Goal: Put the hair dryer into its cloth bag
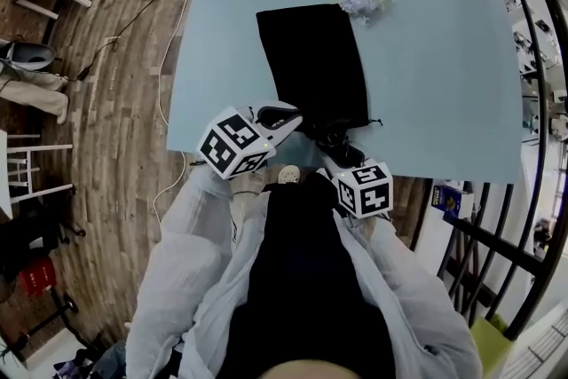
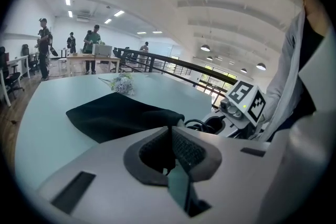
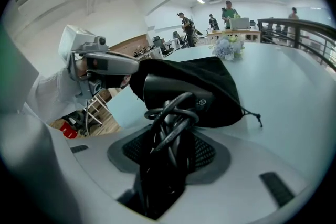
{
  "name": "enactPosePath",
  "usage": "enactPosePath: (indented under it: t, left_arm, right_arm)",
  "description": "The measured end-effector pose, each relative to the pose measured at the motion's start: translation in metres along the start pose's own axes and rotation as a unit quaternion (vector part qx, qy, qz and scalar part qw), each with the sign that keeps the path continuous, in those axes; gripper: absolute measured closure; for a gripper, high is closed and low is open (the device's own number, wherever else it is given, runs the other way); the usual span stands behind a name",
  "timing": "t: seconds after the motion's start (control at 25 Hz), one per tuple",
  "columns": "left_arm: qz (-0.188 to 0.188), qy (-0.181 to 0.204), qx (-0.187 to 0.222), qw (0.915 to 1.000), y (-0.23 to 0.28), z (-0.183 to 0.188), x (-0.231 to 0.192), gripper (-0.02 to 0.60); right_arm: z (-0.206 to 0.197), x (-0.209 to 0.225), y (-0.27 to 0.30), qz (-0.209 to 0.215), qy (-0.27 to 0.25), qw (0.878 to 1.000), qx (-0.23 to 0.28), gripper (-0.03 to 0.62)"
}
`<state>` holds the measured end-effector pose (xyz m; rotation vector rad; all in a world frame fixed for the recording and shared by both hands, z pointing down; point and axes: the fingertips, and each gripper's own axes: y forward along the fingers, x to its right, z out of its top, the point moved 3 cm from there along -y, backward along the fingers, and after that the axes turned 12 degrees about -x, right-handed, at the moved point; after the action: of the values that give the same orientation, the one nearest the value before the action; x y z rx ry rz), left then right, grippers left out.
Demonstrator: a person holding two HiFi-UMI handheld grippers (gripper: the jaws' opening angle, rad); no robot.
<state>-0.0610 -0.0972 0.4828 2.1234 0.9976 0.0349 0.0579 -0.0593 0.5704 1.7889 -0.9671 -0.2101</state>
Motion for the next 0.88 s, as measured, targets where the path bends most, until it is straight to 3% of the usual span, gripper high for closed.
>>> enactPosePath:
  t: [0.32, 0.6, 0.76, 0.88]
  left_arm:
    - [-0.015, 0.01, 0.004, 0.9998, -0.002, -0.009, 0.025, 0.548]
    - [-0.006, 0.003, 0.004, 1.0, -0.011, -0.019, 0.032, 0.548]
    - [0.019, 0.034, -0.02, 0.999, -0.011, -0.028, 0.034, 0.548]
    - [0.008, 0.035, -0.027, 0.999, -0.013, -0.033, 0.041, 0.548]
  right_arm:
    - [0.025, -0.002, 0.016, 0.009, 0.021, 1.0, -0.004, 0.398]
    - [0.042, -0.008, 0.029, 0.015, 0.03, 0.999, 0.002, 0.398]
    - [0.053, -0.007, 0.035, 0.016, 0.039, 0.999, 0.008, 0.397]
    - [0.065, -0.006, 0.034, 0.016, 0.059, 0.998, 0.021, 0.396]
